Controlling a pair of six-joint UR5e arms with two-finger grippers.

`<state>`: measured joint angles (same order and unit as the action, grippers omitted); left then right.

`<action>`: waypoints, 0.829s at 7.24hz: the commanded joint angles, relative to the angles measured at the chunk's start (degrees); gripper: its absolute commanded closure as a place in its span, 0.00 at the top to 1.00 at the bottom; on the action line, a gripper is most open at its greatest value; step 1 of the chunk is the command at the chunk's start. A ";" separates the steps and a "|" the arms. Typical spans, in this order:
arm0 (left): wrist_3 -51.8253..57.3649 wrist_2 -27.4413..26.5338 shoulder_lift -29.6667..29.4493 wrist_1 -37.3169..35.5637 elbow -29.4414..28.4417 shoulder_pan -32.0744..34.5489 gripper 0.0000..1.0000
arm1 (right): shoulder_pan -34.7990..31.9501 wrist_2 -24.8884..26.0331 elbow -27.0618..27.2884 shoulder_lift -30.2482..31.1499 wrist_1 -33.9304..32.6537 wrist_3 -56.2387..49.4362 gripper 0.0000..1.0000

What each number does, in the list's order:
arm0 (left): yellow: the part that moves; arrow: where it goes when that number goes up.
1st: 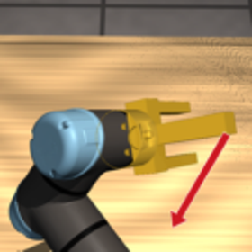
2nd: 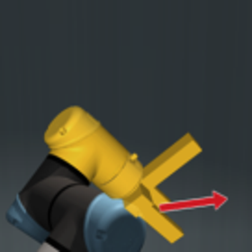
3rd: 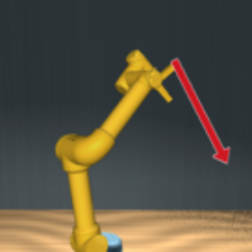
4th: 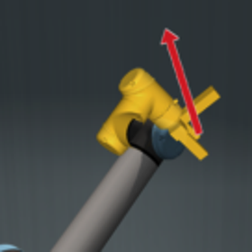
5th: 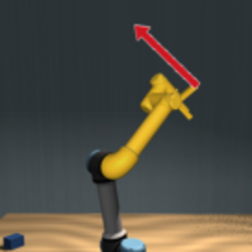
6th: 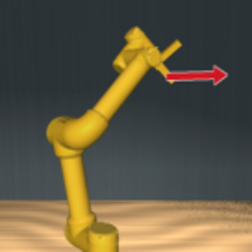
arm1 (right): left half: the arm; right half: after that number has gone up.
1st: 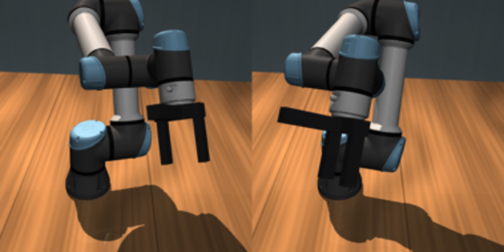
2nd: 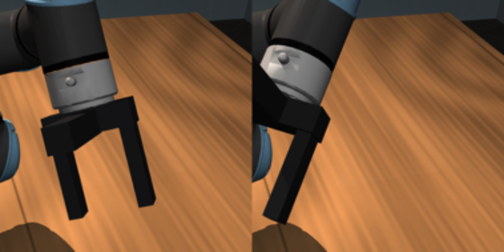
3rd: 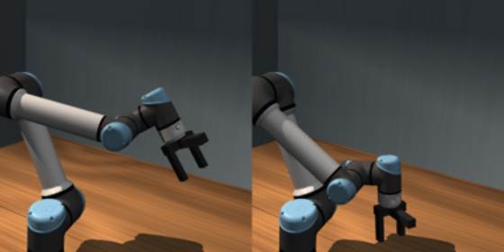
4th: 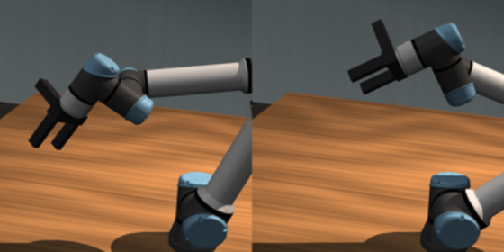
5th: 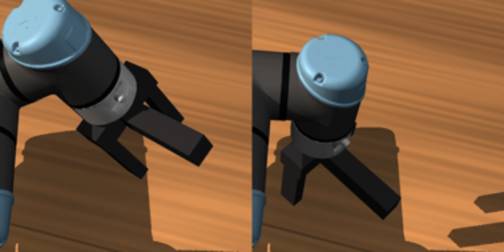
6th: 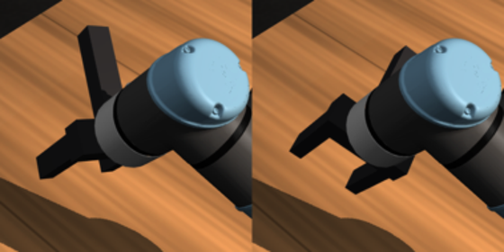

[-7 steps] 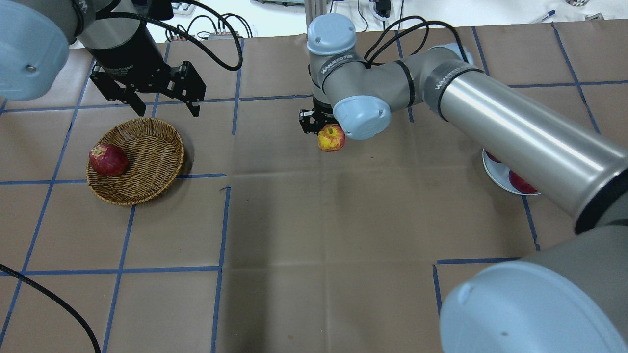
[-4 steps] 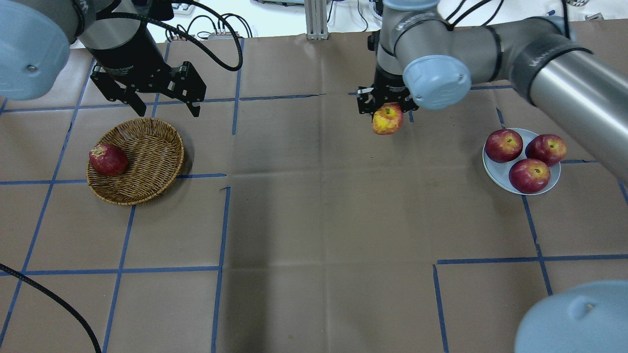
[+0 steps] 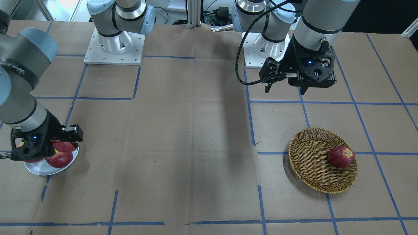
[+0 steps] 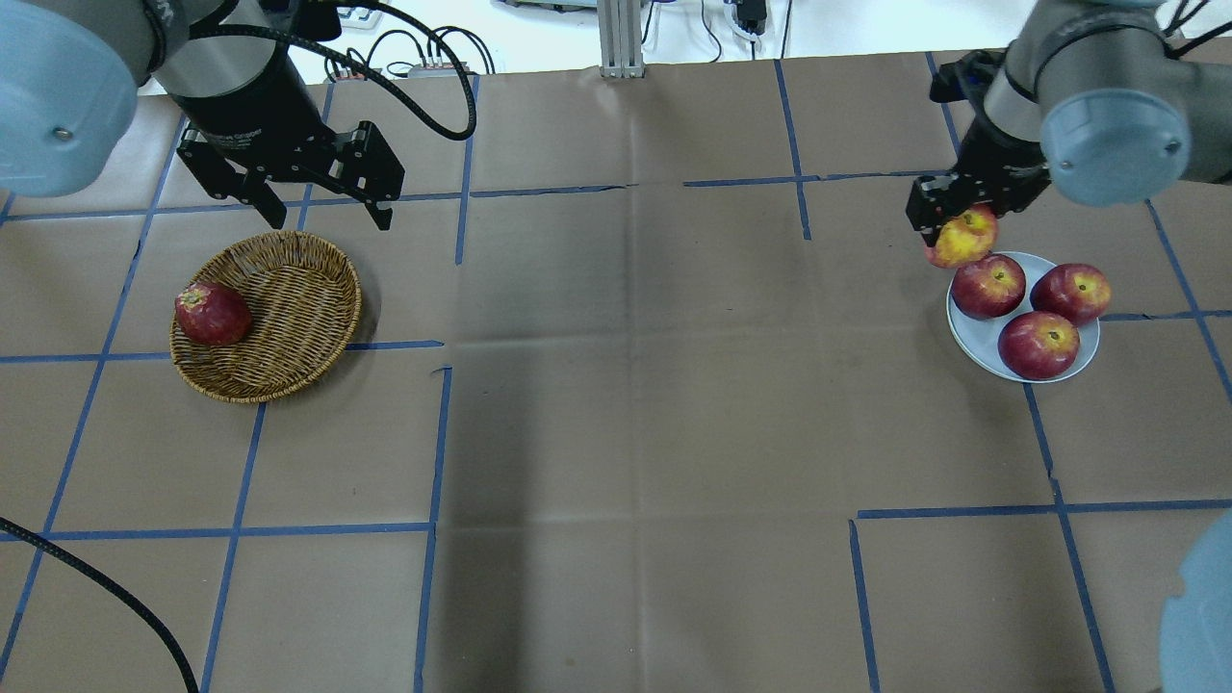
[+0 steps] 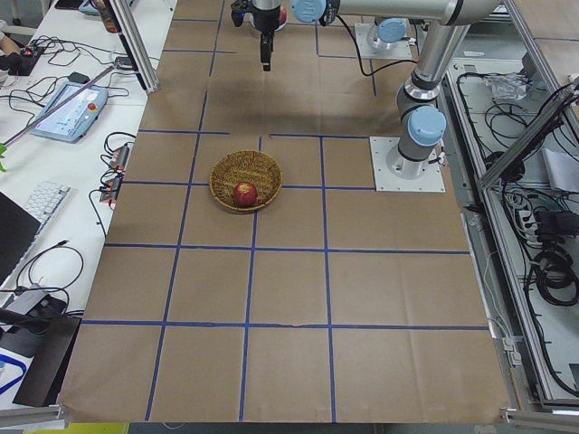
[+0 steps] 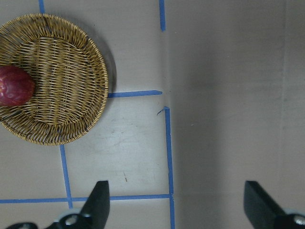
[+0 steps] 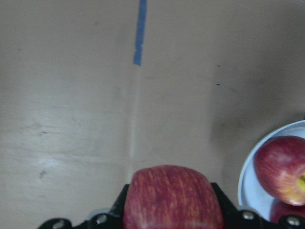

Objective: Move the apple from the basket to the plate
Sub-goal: 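Carry the apple with the right gripper over the white plate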

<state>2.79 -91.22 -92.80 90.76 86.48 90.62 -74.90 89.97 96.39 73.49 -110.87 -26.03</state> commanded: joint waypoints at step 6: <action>0.03 0.25 -0.10 -0.06 0.00 0.00 0.99 | 9.16 0.29 1.44 -4.41 -4.01 -13.43 0.42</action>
<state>2.88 -91.03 -92.87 90.65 86.48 90.62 -66.00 90.08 97.82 69.50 -114.63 -39.42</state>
